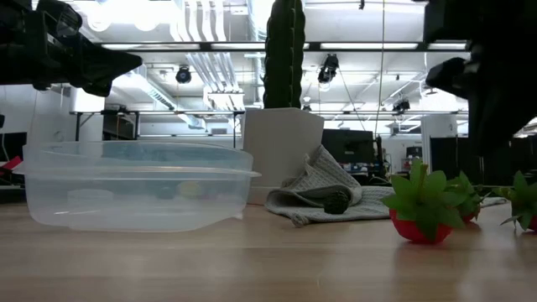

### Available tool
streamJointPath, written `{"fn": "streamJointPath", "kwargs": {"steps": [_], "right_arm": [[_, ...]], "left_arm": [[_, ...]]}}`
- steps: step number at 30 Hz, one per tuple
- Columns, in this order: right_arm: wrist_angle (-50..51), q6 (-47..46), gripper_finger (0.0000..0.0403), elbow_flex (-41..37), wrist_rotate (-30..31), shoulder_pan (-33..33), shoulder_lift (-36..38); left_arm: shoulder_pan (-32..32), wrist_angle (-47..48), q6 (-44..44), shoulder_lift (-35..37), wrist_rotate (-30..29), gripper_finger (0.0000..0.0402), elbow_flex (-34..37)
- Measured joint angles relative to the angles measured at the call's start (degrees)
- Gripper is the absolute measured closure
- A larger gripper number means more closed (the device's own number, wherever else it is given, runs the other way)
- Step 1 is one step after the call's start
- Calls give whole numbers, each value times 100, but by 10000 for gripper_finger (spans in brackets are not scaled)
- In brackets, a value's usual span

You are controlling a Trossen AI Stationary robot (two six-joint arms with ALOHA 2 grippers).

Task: Pick and placing Produce into tupperware
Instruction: Put the strawberry into the transparent plastic container

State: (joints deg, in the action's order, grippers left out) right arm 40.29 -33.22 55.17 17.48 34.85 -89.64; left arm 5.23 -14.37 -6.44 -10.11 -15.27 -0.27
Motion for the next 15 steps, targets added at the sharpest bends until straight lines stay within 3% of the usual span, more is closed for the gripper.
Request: {"fn": "streamJointPath", "kwargs": {"steps": [5, 10, 15], "right_arm": [[-24, 142, 324, 387, -95, 78, -13], [-63, 1038, 263, 448, -36, 392, -183], [-217, 1669, 244, 370, 845, 694, -418]], "left_arm": [[-1, 1, 0, 0, -1, 402, 0], [0, 2, 0, 0, -2, 402, 0], [0, 0, 0, 2, 0, 402, 0]]}}
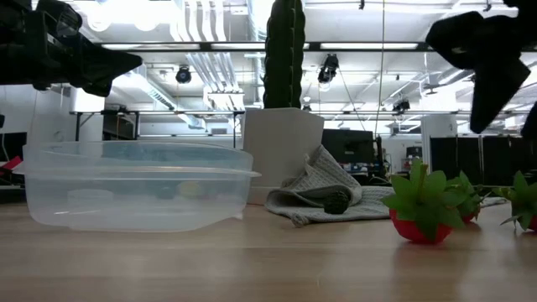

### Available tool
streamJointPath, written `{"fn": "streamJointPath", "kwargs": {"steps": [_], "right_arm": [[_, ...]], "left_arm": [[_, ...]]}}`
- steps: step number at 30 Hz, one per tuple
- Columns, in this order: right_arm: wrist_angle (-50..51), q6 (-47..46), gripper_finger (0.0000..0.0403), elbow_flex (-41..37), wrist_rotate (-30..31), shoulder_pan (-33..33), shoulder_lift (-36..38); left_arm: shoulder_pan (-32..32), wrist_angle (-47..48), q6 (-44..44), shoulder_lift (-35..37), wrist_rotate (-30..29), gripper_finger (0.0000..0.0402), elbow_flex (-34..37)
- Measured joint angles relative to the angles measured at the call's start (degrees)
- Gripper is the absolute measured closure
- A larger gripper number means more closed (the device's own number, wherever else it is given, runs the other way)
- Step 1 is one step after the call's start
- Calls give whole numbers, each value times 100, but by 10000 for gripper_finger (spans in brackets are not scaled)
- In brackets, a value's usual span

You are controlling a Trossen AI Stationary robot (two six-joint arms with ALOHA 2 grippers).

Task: Pick and placing Produce into tupperware
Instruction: Put the strawberry into the transparent plastic container

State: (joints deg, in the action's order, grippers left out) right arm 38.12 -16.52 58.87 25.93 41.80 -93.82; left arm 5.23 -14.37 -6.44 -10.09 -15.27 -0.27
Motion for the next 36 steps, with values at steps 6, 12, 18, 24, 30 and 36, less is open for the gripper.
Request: {"fn": "streamJointPath", "kwargs": {"steps": [6, 12, 18, 24, 30, 36], "right_arm": [[-37, 53, 261, -54, 296, -22, -65], [-299, 22, 285, -205, 69, -14, -121], [-478, 75, 297, -256, 66, -23, -213], [-463, 71, 303, -288, 68, -55, -392], [-457, 51, 303, -381, 68, -95, -464], [-695, 49, 311, -485, 68, -96, -457]], "left_arm": [[0, -2, 7, 0, 1, 402, 0], [-2, 8, 11, -32, 2, 402, 0], [0, 31, 11, -66, 5, 402, 0], [-2, 27, 8, -73, 2, 402, 0], [-1, 29, 7, -66, 2, 402, 0], [0, 31, 4, -66, 2, 402, 0]]}}
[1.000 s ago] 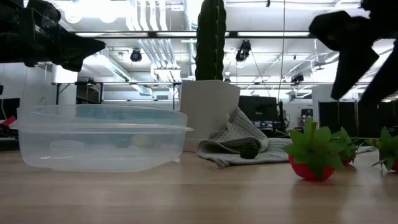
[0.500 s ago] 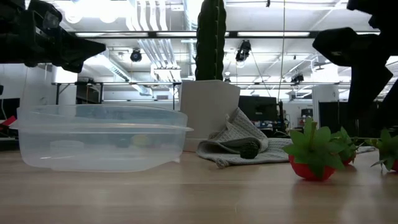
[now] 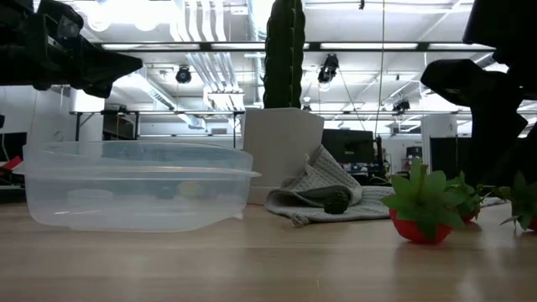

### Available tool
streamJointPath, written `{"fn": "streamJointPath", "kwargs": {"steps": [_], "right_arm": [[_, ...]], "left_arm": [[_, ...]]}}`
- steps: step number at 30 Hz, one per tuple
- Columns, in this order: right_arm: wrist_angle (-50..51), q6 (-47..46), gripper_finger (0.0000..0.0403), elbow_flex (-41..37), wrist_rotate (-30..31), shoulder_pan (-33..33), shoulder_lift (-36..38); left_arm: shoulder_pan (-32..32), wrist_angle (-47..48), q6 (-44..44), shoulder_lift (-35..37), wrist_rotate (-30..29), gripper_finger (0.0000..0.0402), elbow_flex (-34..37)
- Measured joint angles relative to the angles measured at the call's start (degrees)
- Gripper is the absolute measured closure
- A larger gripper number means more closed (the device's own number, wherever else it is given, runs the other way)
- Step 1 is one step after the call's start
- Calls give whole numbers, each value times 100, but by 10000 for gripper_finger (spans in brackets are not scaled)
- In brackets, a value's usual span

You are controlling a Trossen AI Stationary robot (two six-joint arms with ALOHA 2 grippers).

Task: Pick and placing Produce into tupperware
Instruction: Put the strawberry into the transparent plastic container

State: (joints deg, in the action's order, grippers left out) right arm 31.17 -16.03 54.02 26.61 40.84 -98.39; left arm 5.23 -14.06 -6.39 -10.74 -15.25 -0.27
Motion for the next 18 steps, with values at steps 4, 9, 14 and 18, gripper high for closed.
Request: {"fn": "streamJointPath", "kwargs": {"steps": [4, 9, 14, 18], "right_arm": [[-60, 2, 317, -6, 0, 0, 0], [-96, 2, 324, -46, 2, -46, 0], [-199, 4, 329, -98, 0, -142, 0], [-196, 4, 330, -101, -3, -151, -2]], "left_arm": [[-2, -1, 0, 1, -1, 402, 0], [-2, 0, 0, -7, 0, 402, 0], [-1, -1, 0, -11, -1, 402, 0], [-2, 0, 0, -11, 0, 402, 0]]}}
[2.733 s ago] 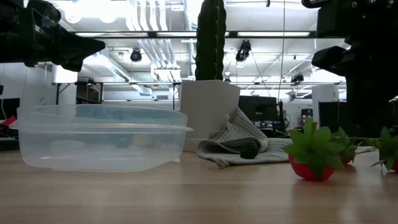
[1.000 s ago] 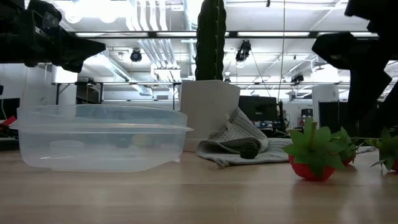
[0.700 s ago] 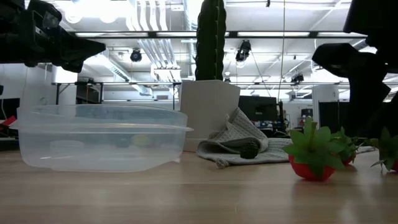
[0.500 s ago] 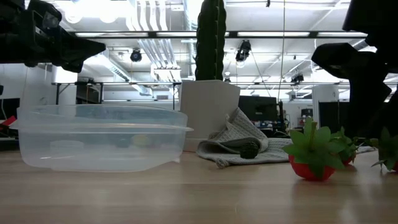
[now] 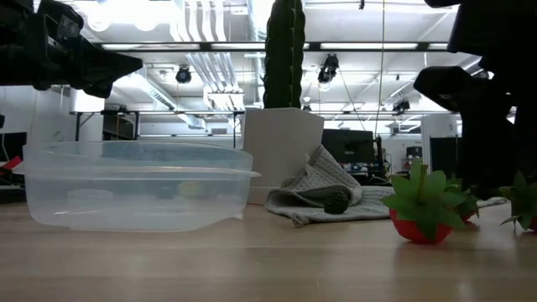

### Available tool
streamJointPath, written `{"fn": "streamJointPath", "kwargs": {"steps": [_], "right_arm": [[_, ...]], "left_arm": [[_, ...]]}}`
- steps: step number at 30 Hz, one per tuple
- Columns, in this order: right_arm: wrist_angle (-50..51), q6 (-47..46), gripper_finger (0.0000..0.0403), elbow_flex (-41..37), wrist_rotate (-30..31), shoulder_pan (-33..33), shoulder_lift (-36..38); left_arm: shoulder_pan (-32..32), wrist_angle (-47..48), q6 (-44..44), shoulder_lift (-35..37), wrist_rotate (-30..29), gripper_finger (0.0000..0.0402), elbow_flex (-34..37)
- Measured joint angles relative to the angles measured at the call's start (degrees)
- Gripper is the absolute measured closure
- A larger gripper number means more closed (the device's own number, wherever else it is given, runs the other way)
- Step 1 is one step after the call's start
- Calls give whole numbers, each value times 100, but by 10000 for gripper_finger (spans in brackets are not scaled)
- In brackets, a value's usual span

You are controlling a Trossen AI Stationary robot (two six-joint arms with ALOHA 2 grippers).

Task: Pick and placing Produce into tupperware
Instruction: Put the strawberry into the transparent plastic container

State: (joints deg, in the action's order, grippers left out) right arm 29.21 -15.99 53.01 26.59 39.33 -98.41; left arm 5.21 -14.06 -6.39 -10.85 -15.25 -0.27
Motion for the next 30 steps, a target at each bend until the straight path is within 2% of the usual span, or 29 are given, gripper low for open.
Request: {"fn": "streamJointPath", "kwargs": {"steps": [10, 14, 19, 25, 30], "right_arm": [[24, 0, 332, 0, -109, 0, 2], [48, 0, 349, 0, -109, 0, 1], [63, 2, 388, 0, -109, 0, 1], [134, 0, 393, 2, -102, 0, 4], [570, -35, 394, 166, 85, 0, 57]], "left_arm": [[1, 0, -2, 0, 0, 402, 0], [0, 0, -2, 0, -1, 402, 0], [0, 0, -2, 0, 0, 402, 0], [0, 0, -2, 0, -2, 402, 0], [0, 0, -2, 0, -1, 402, 0]]}}
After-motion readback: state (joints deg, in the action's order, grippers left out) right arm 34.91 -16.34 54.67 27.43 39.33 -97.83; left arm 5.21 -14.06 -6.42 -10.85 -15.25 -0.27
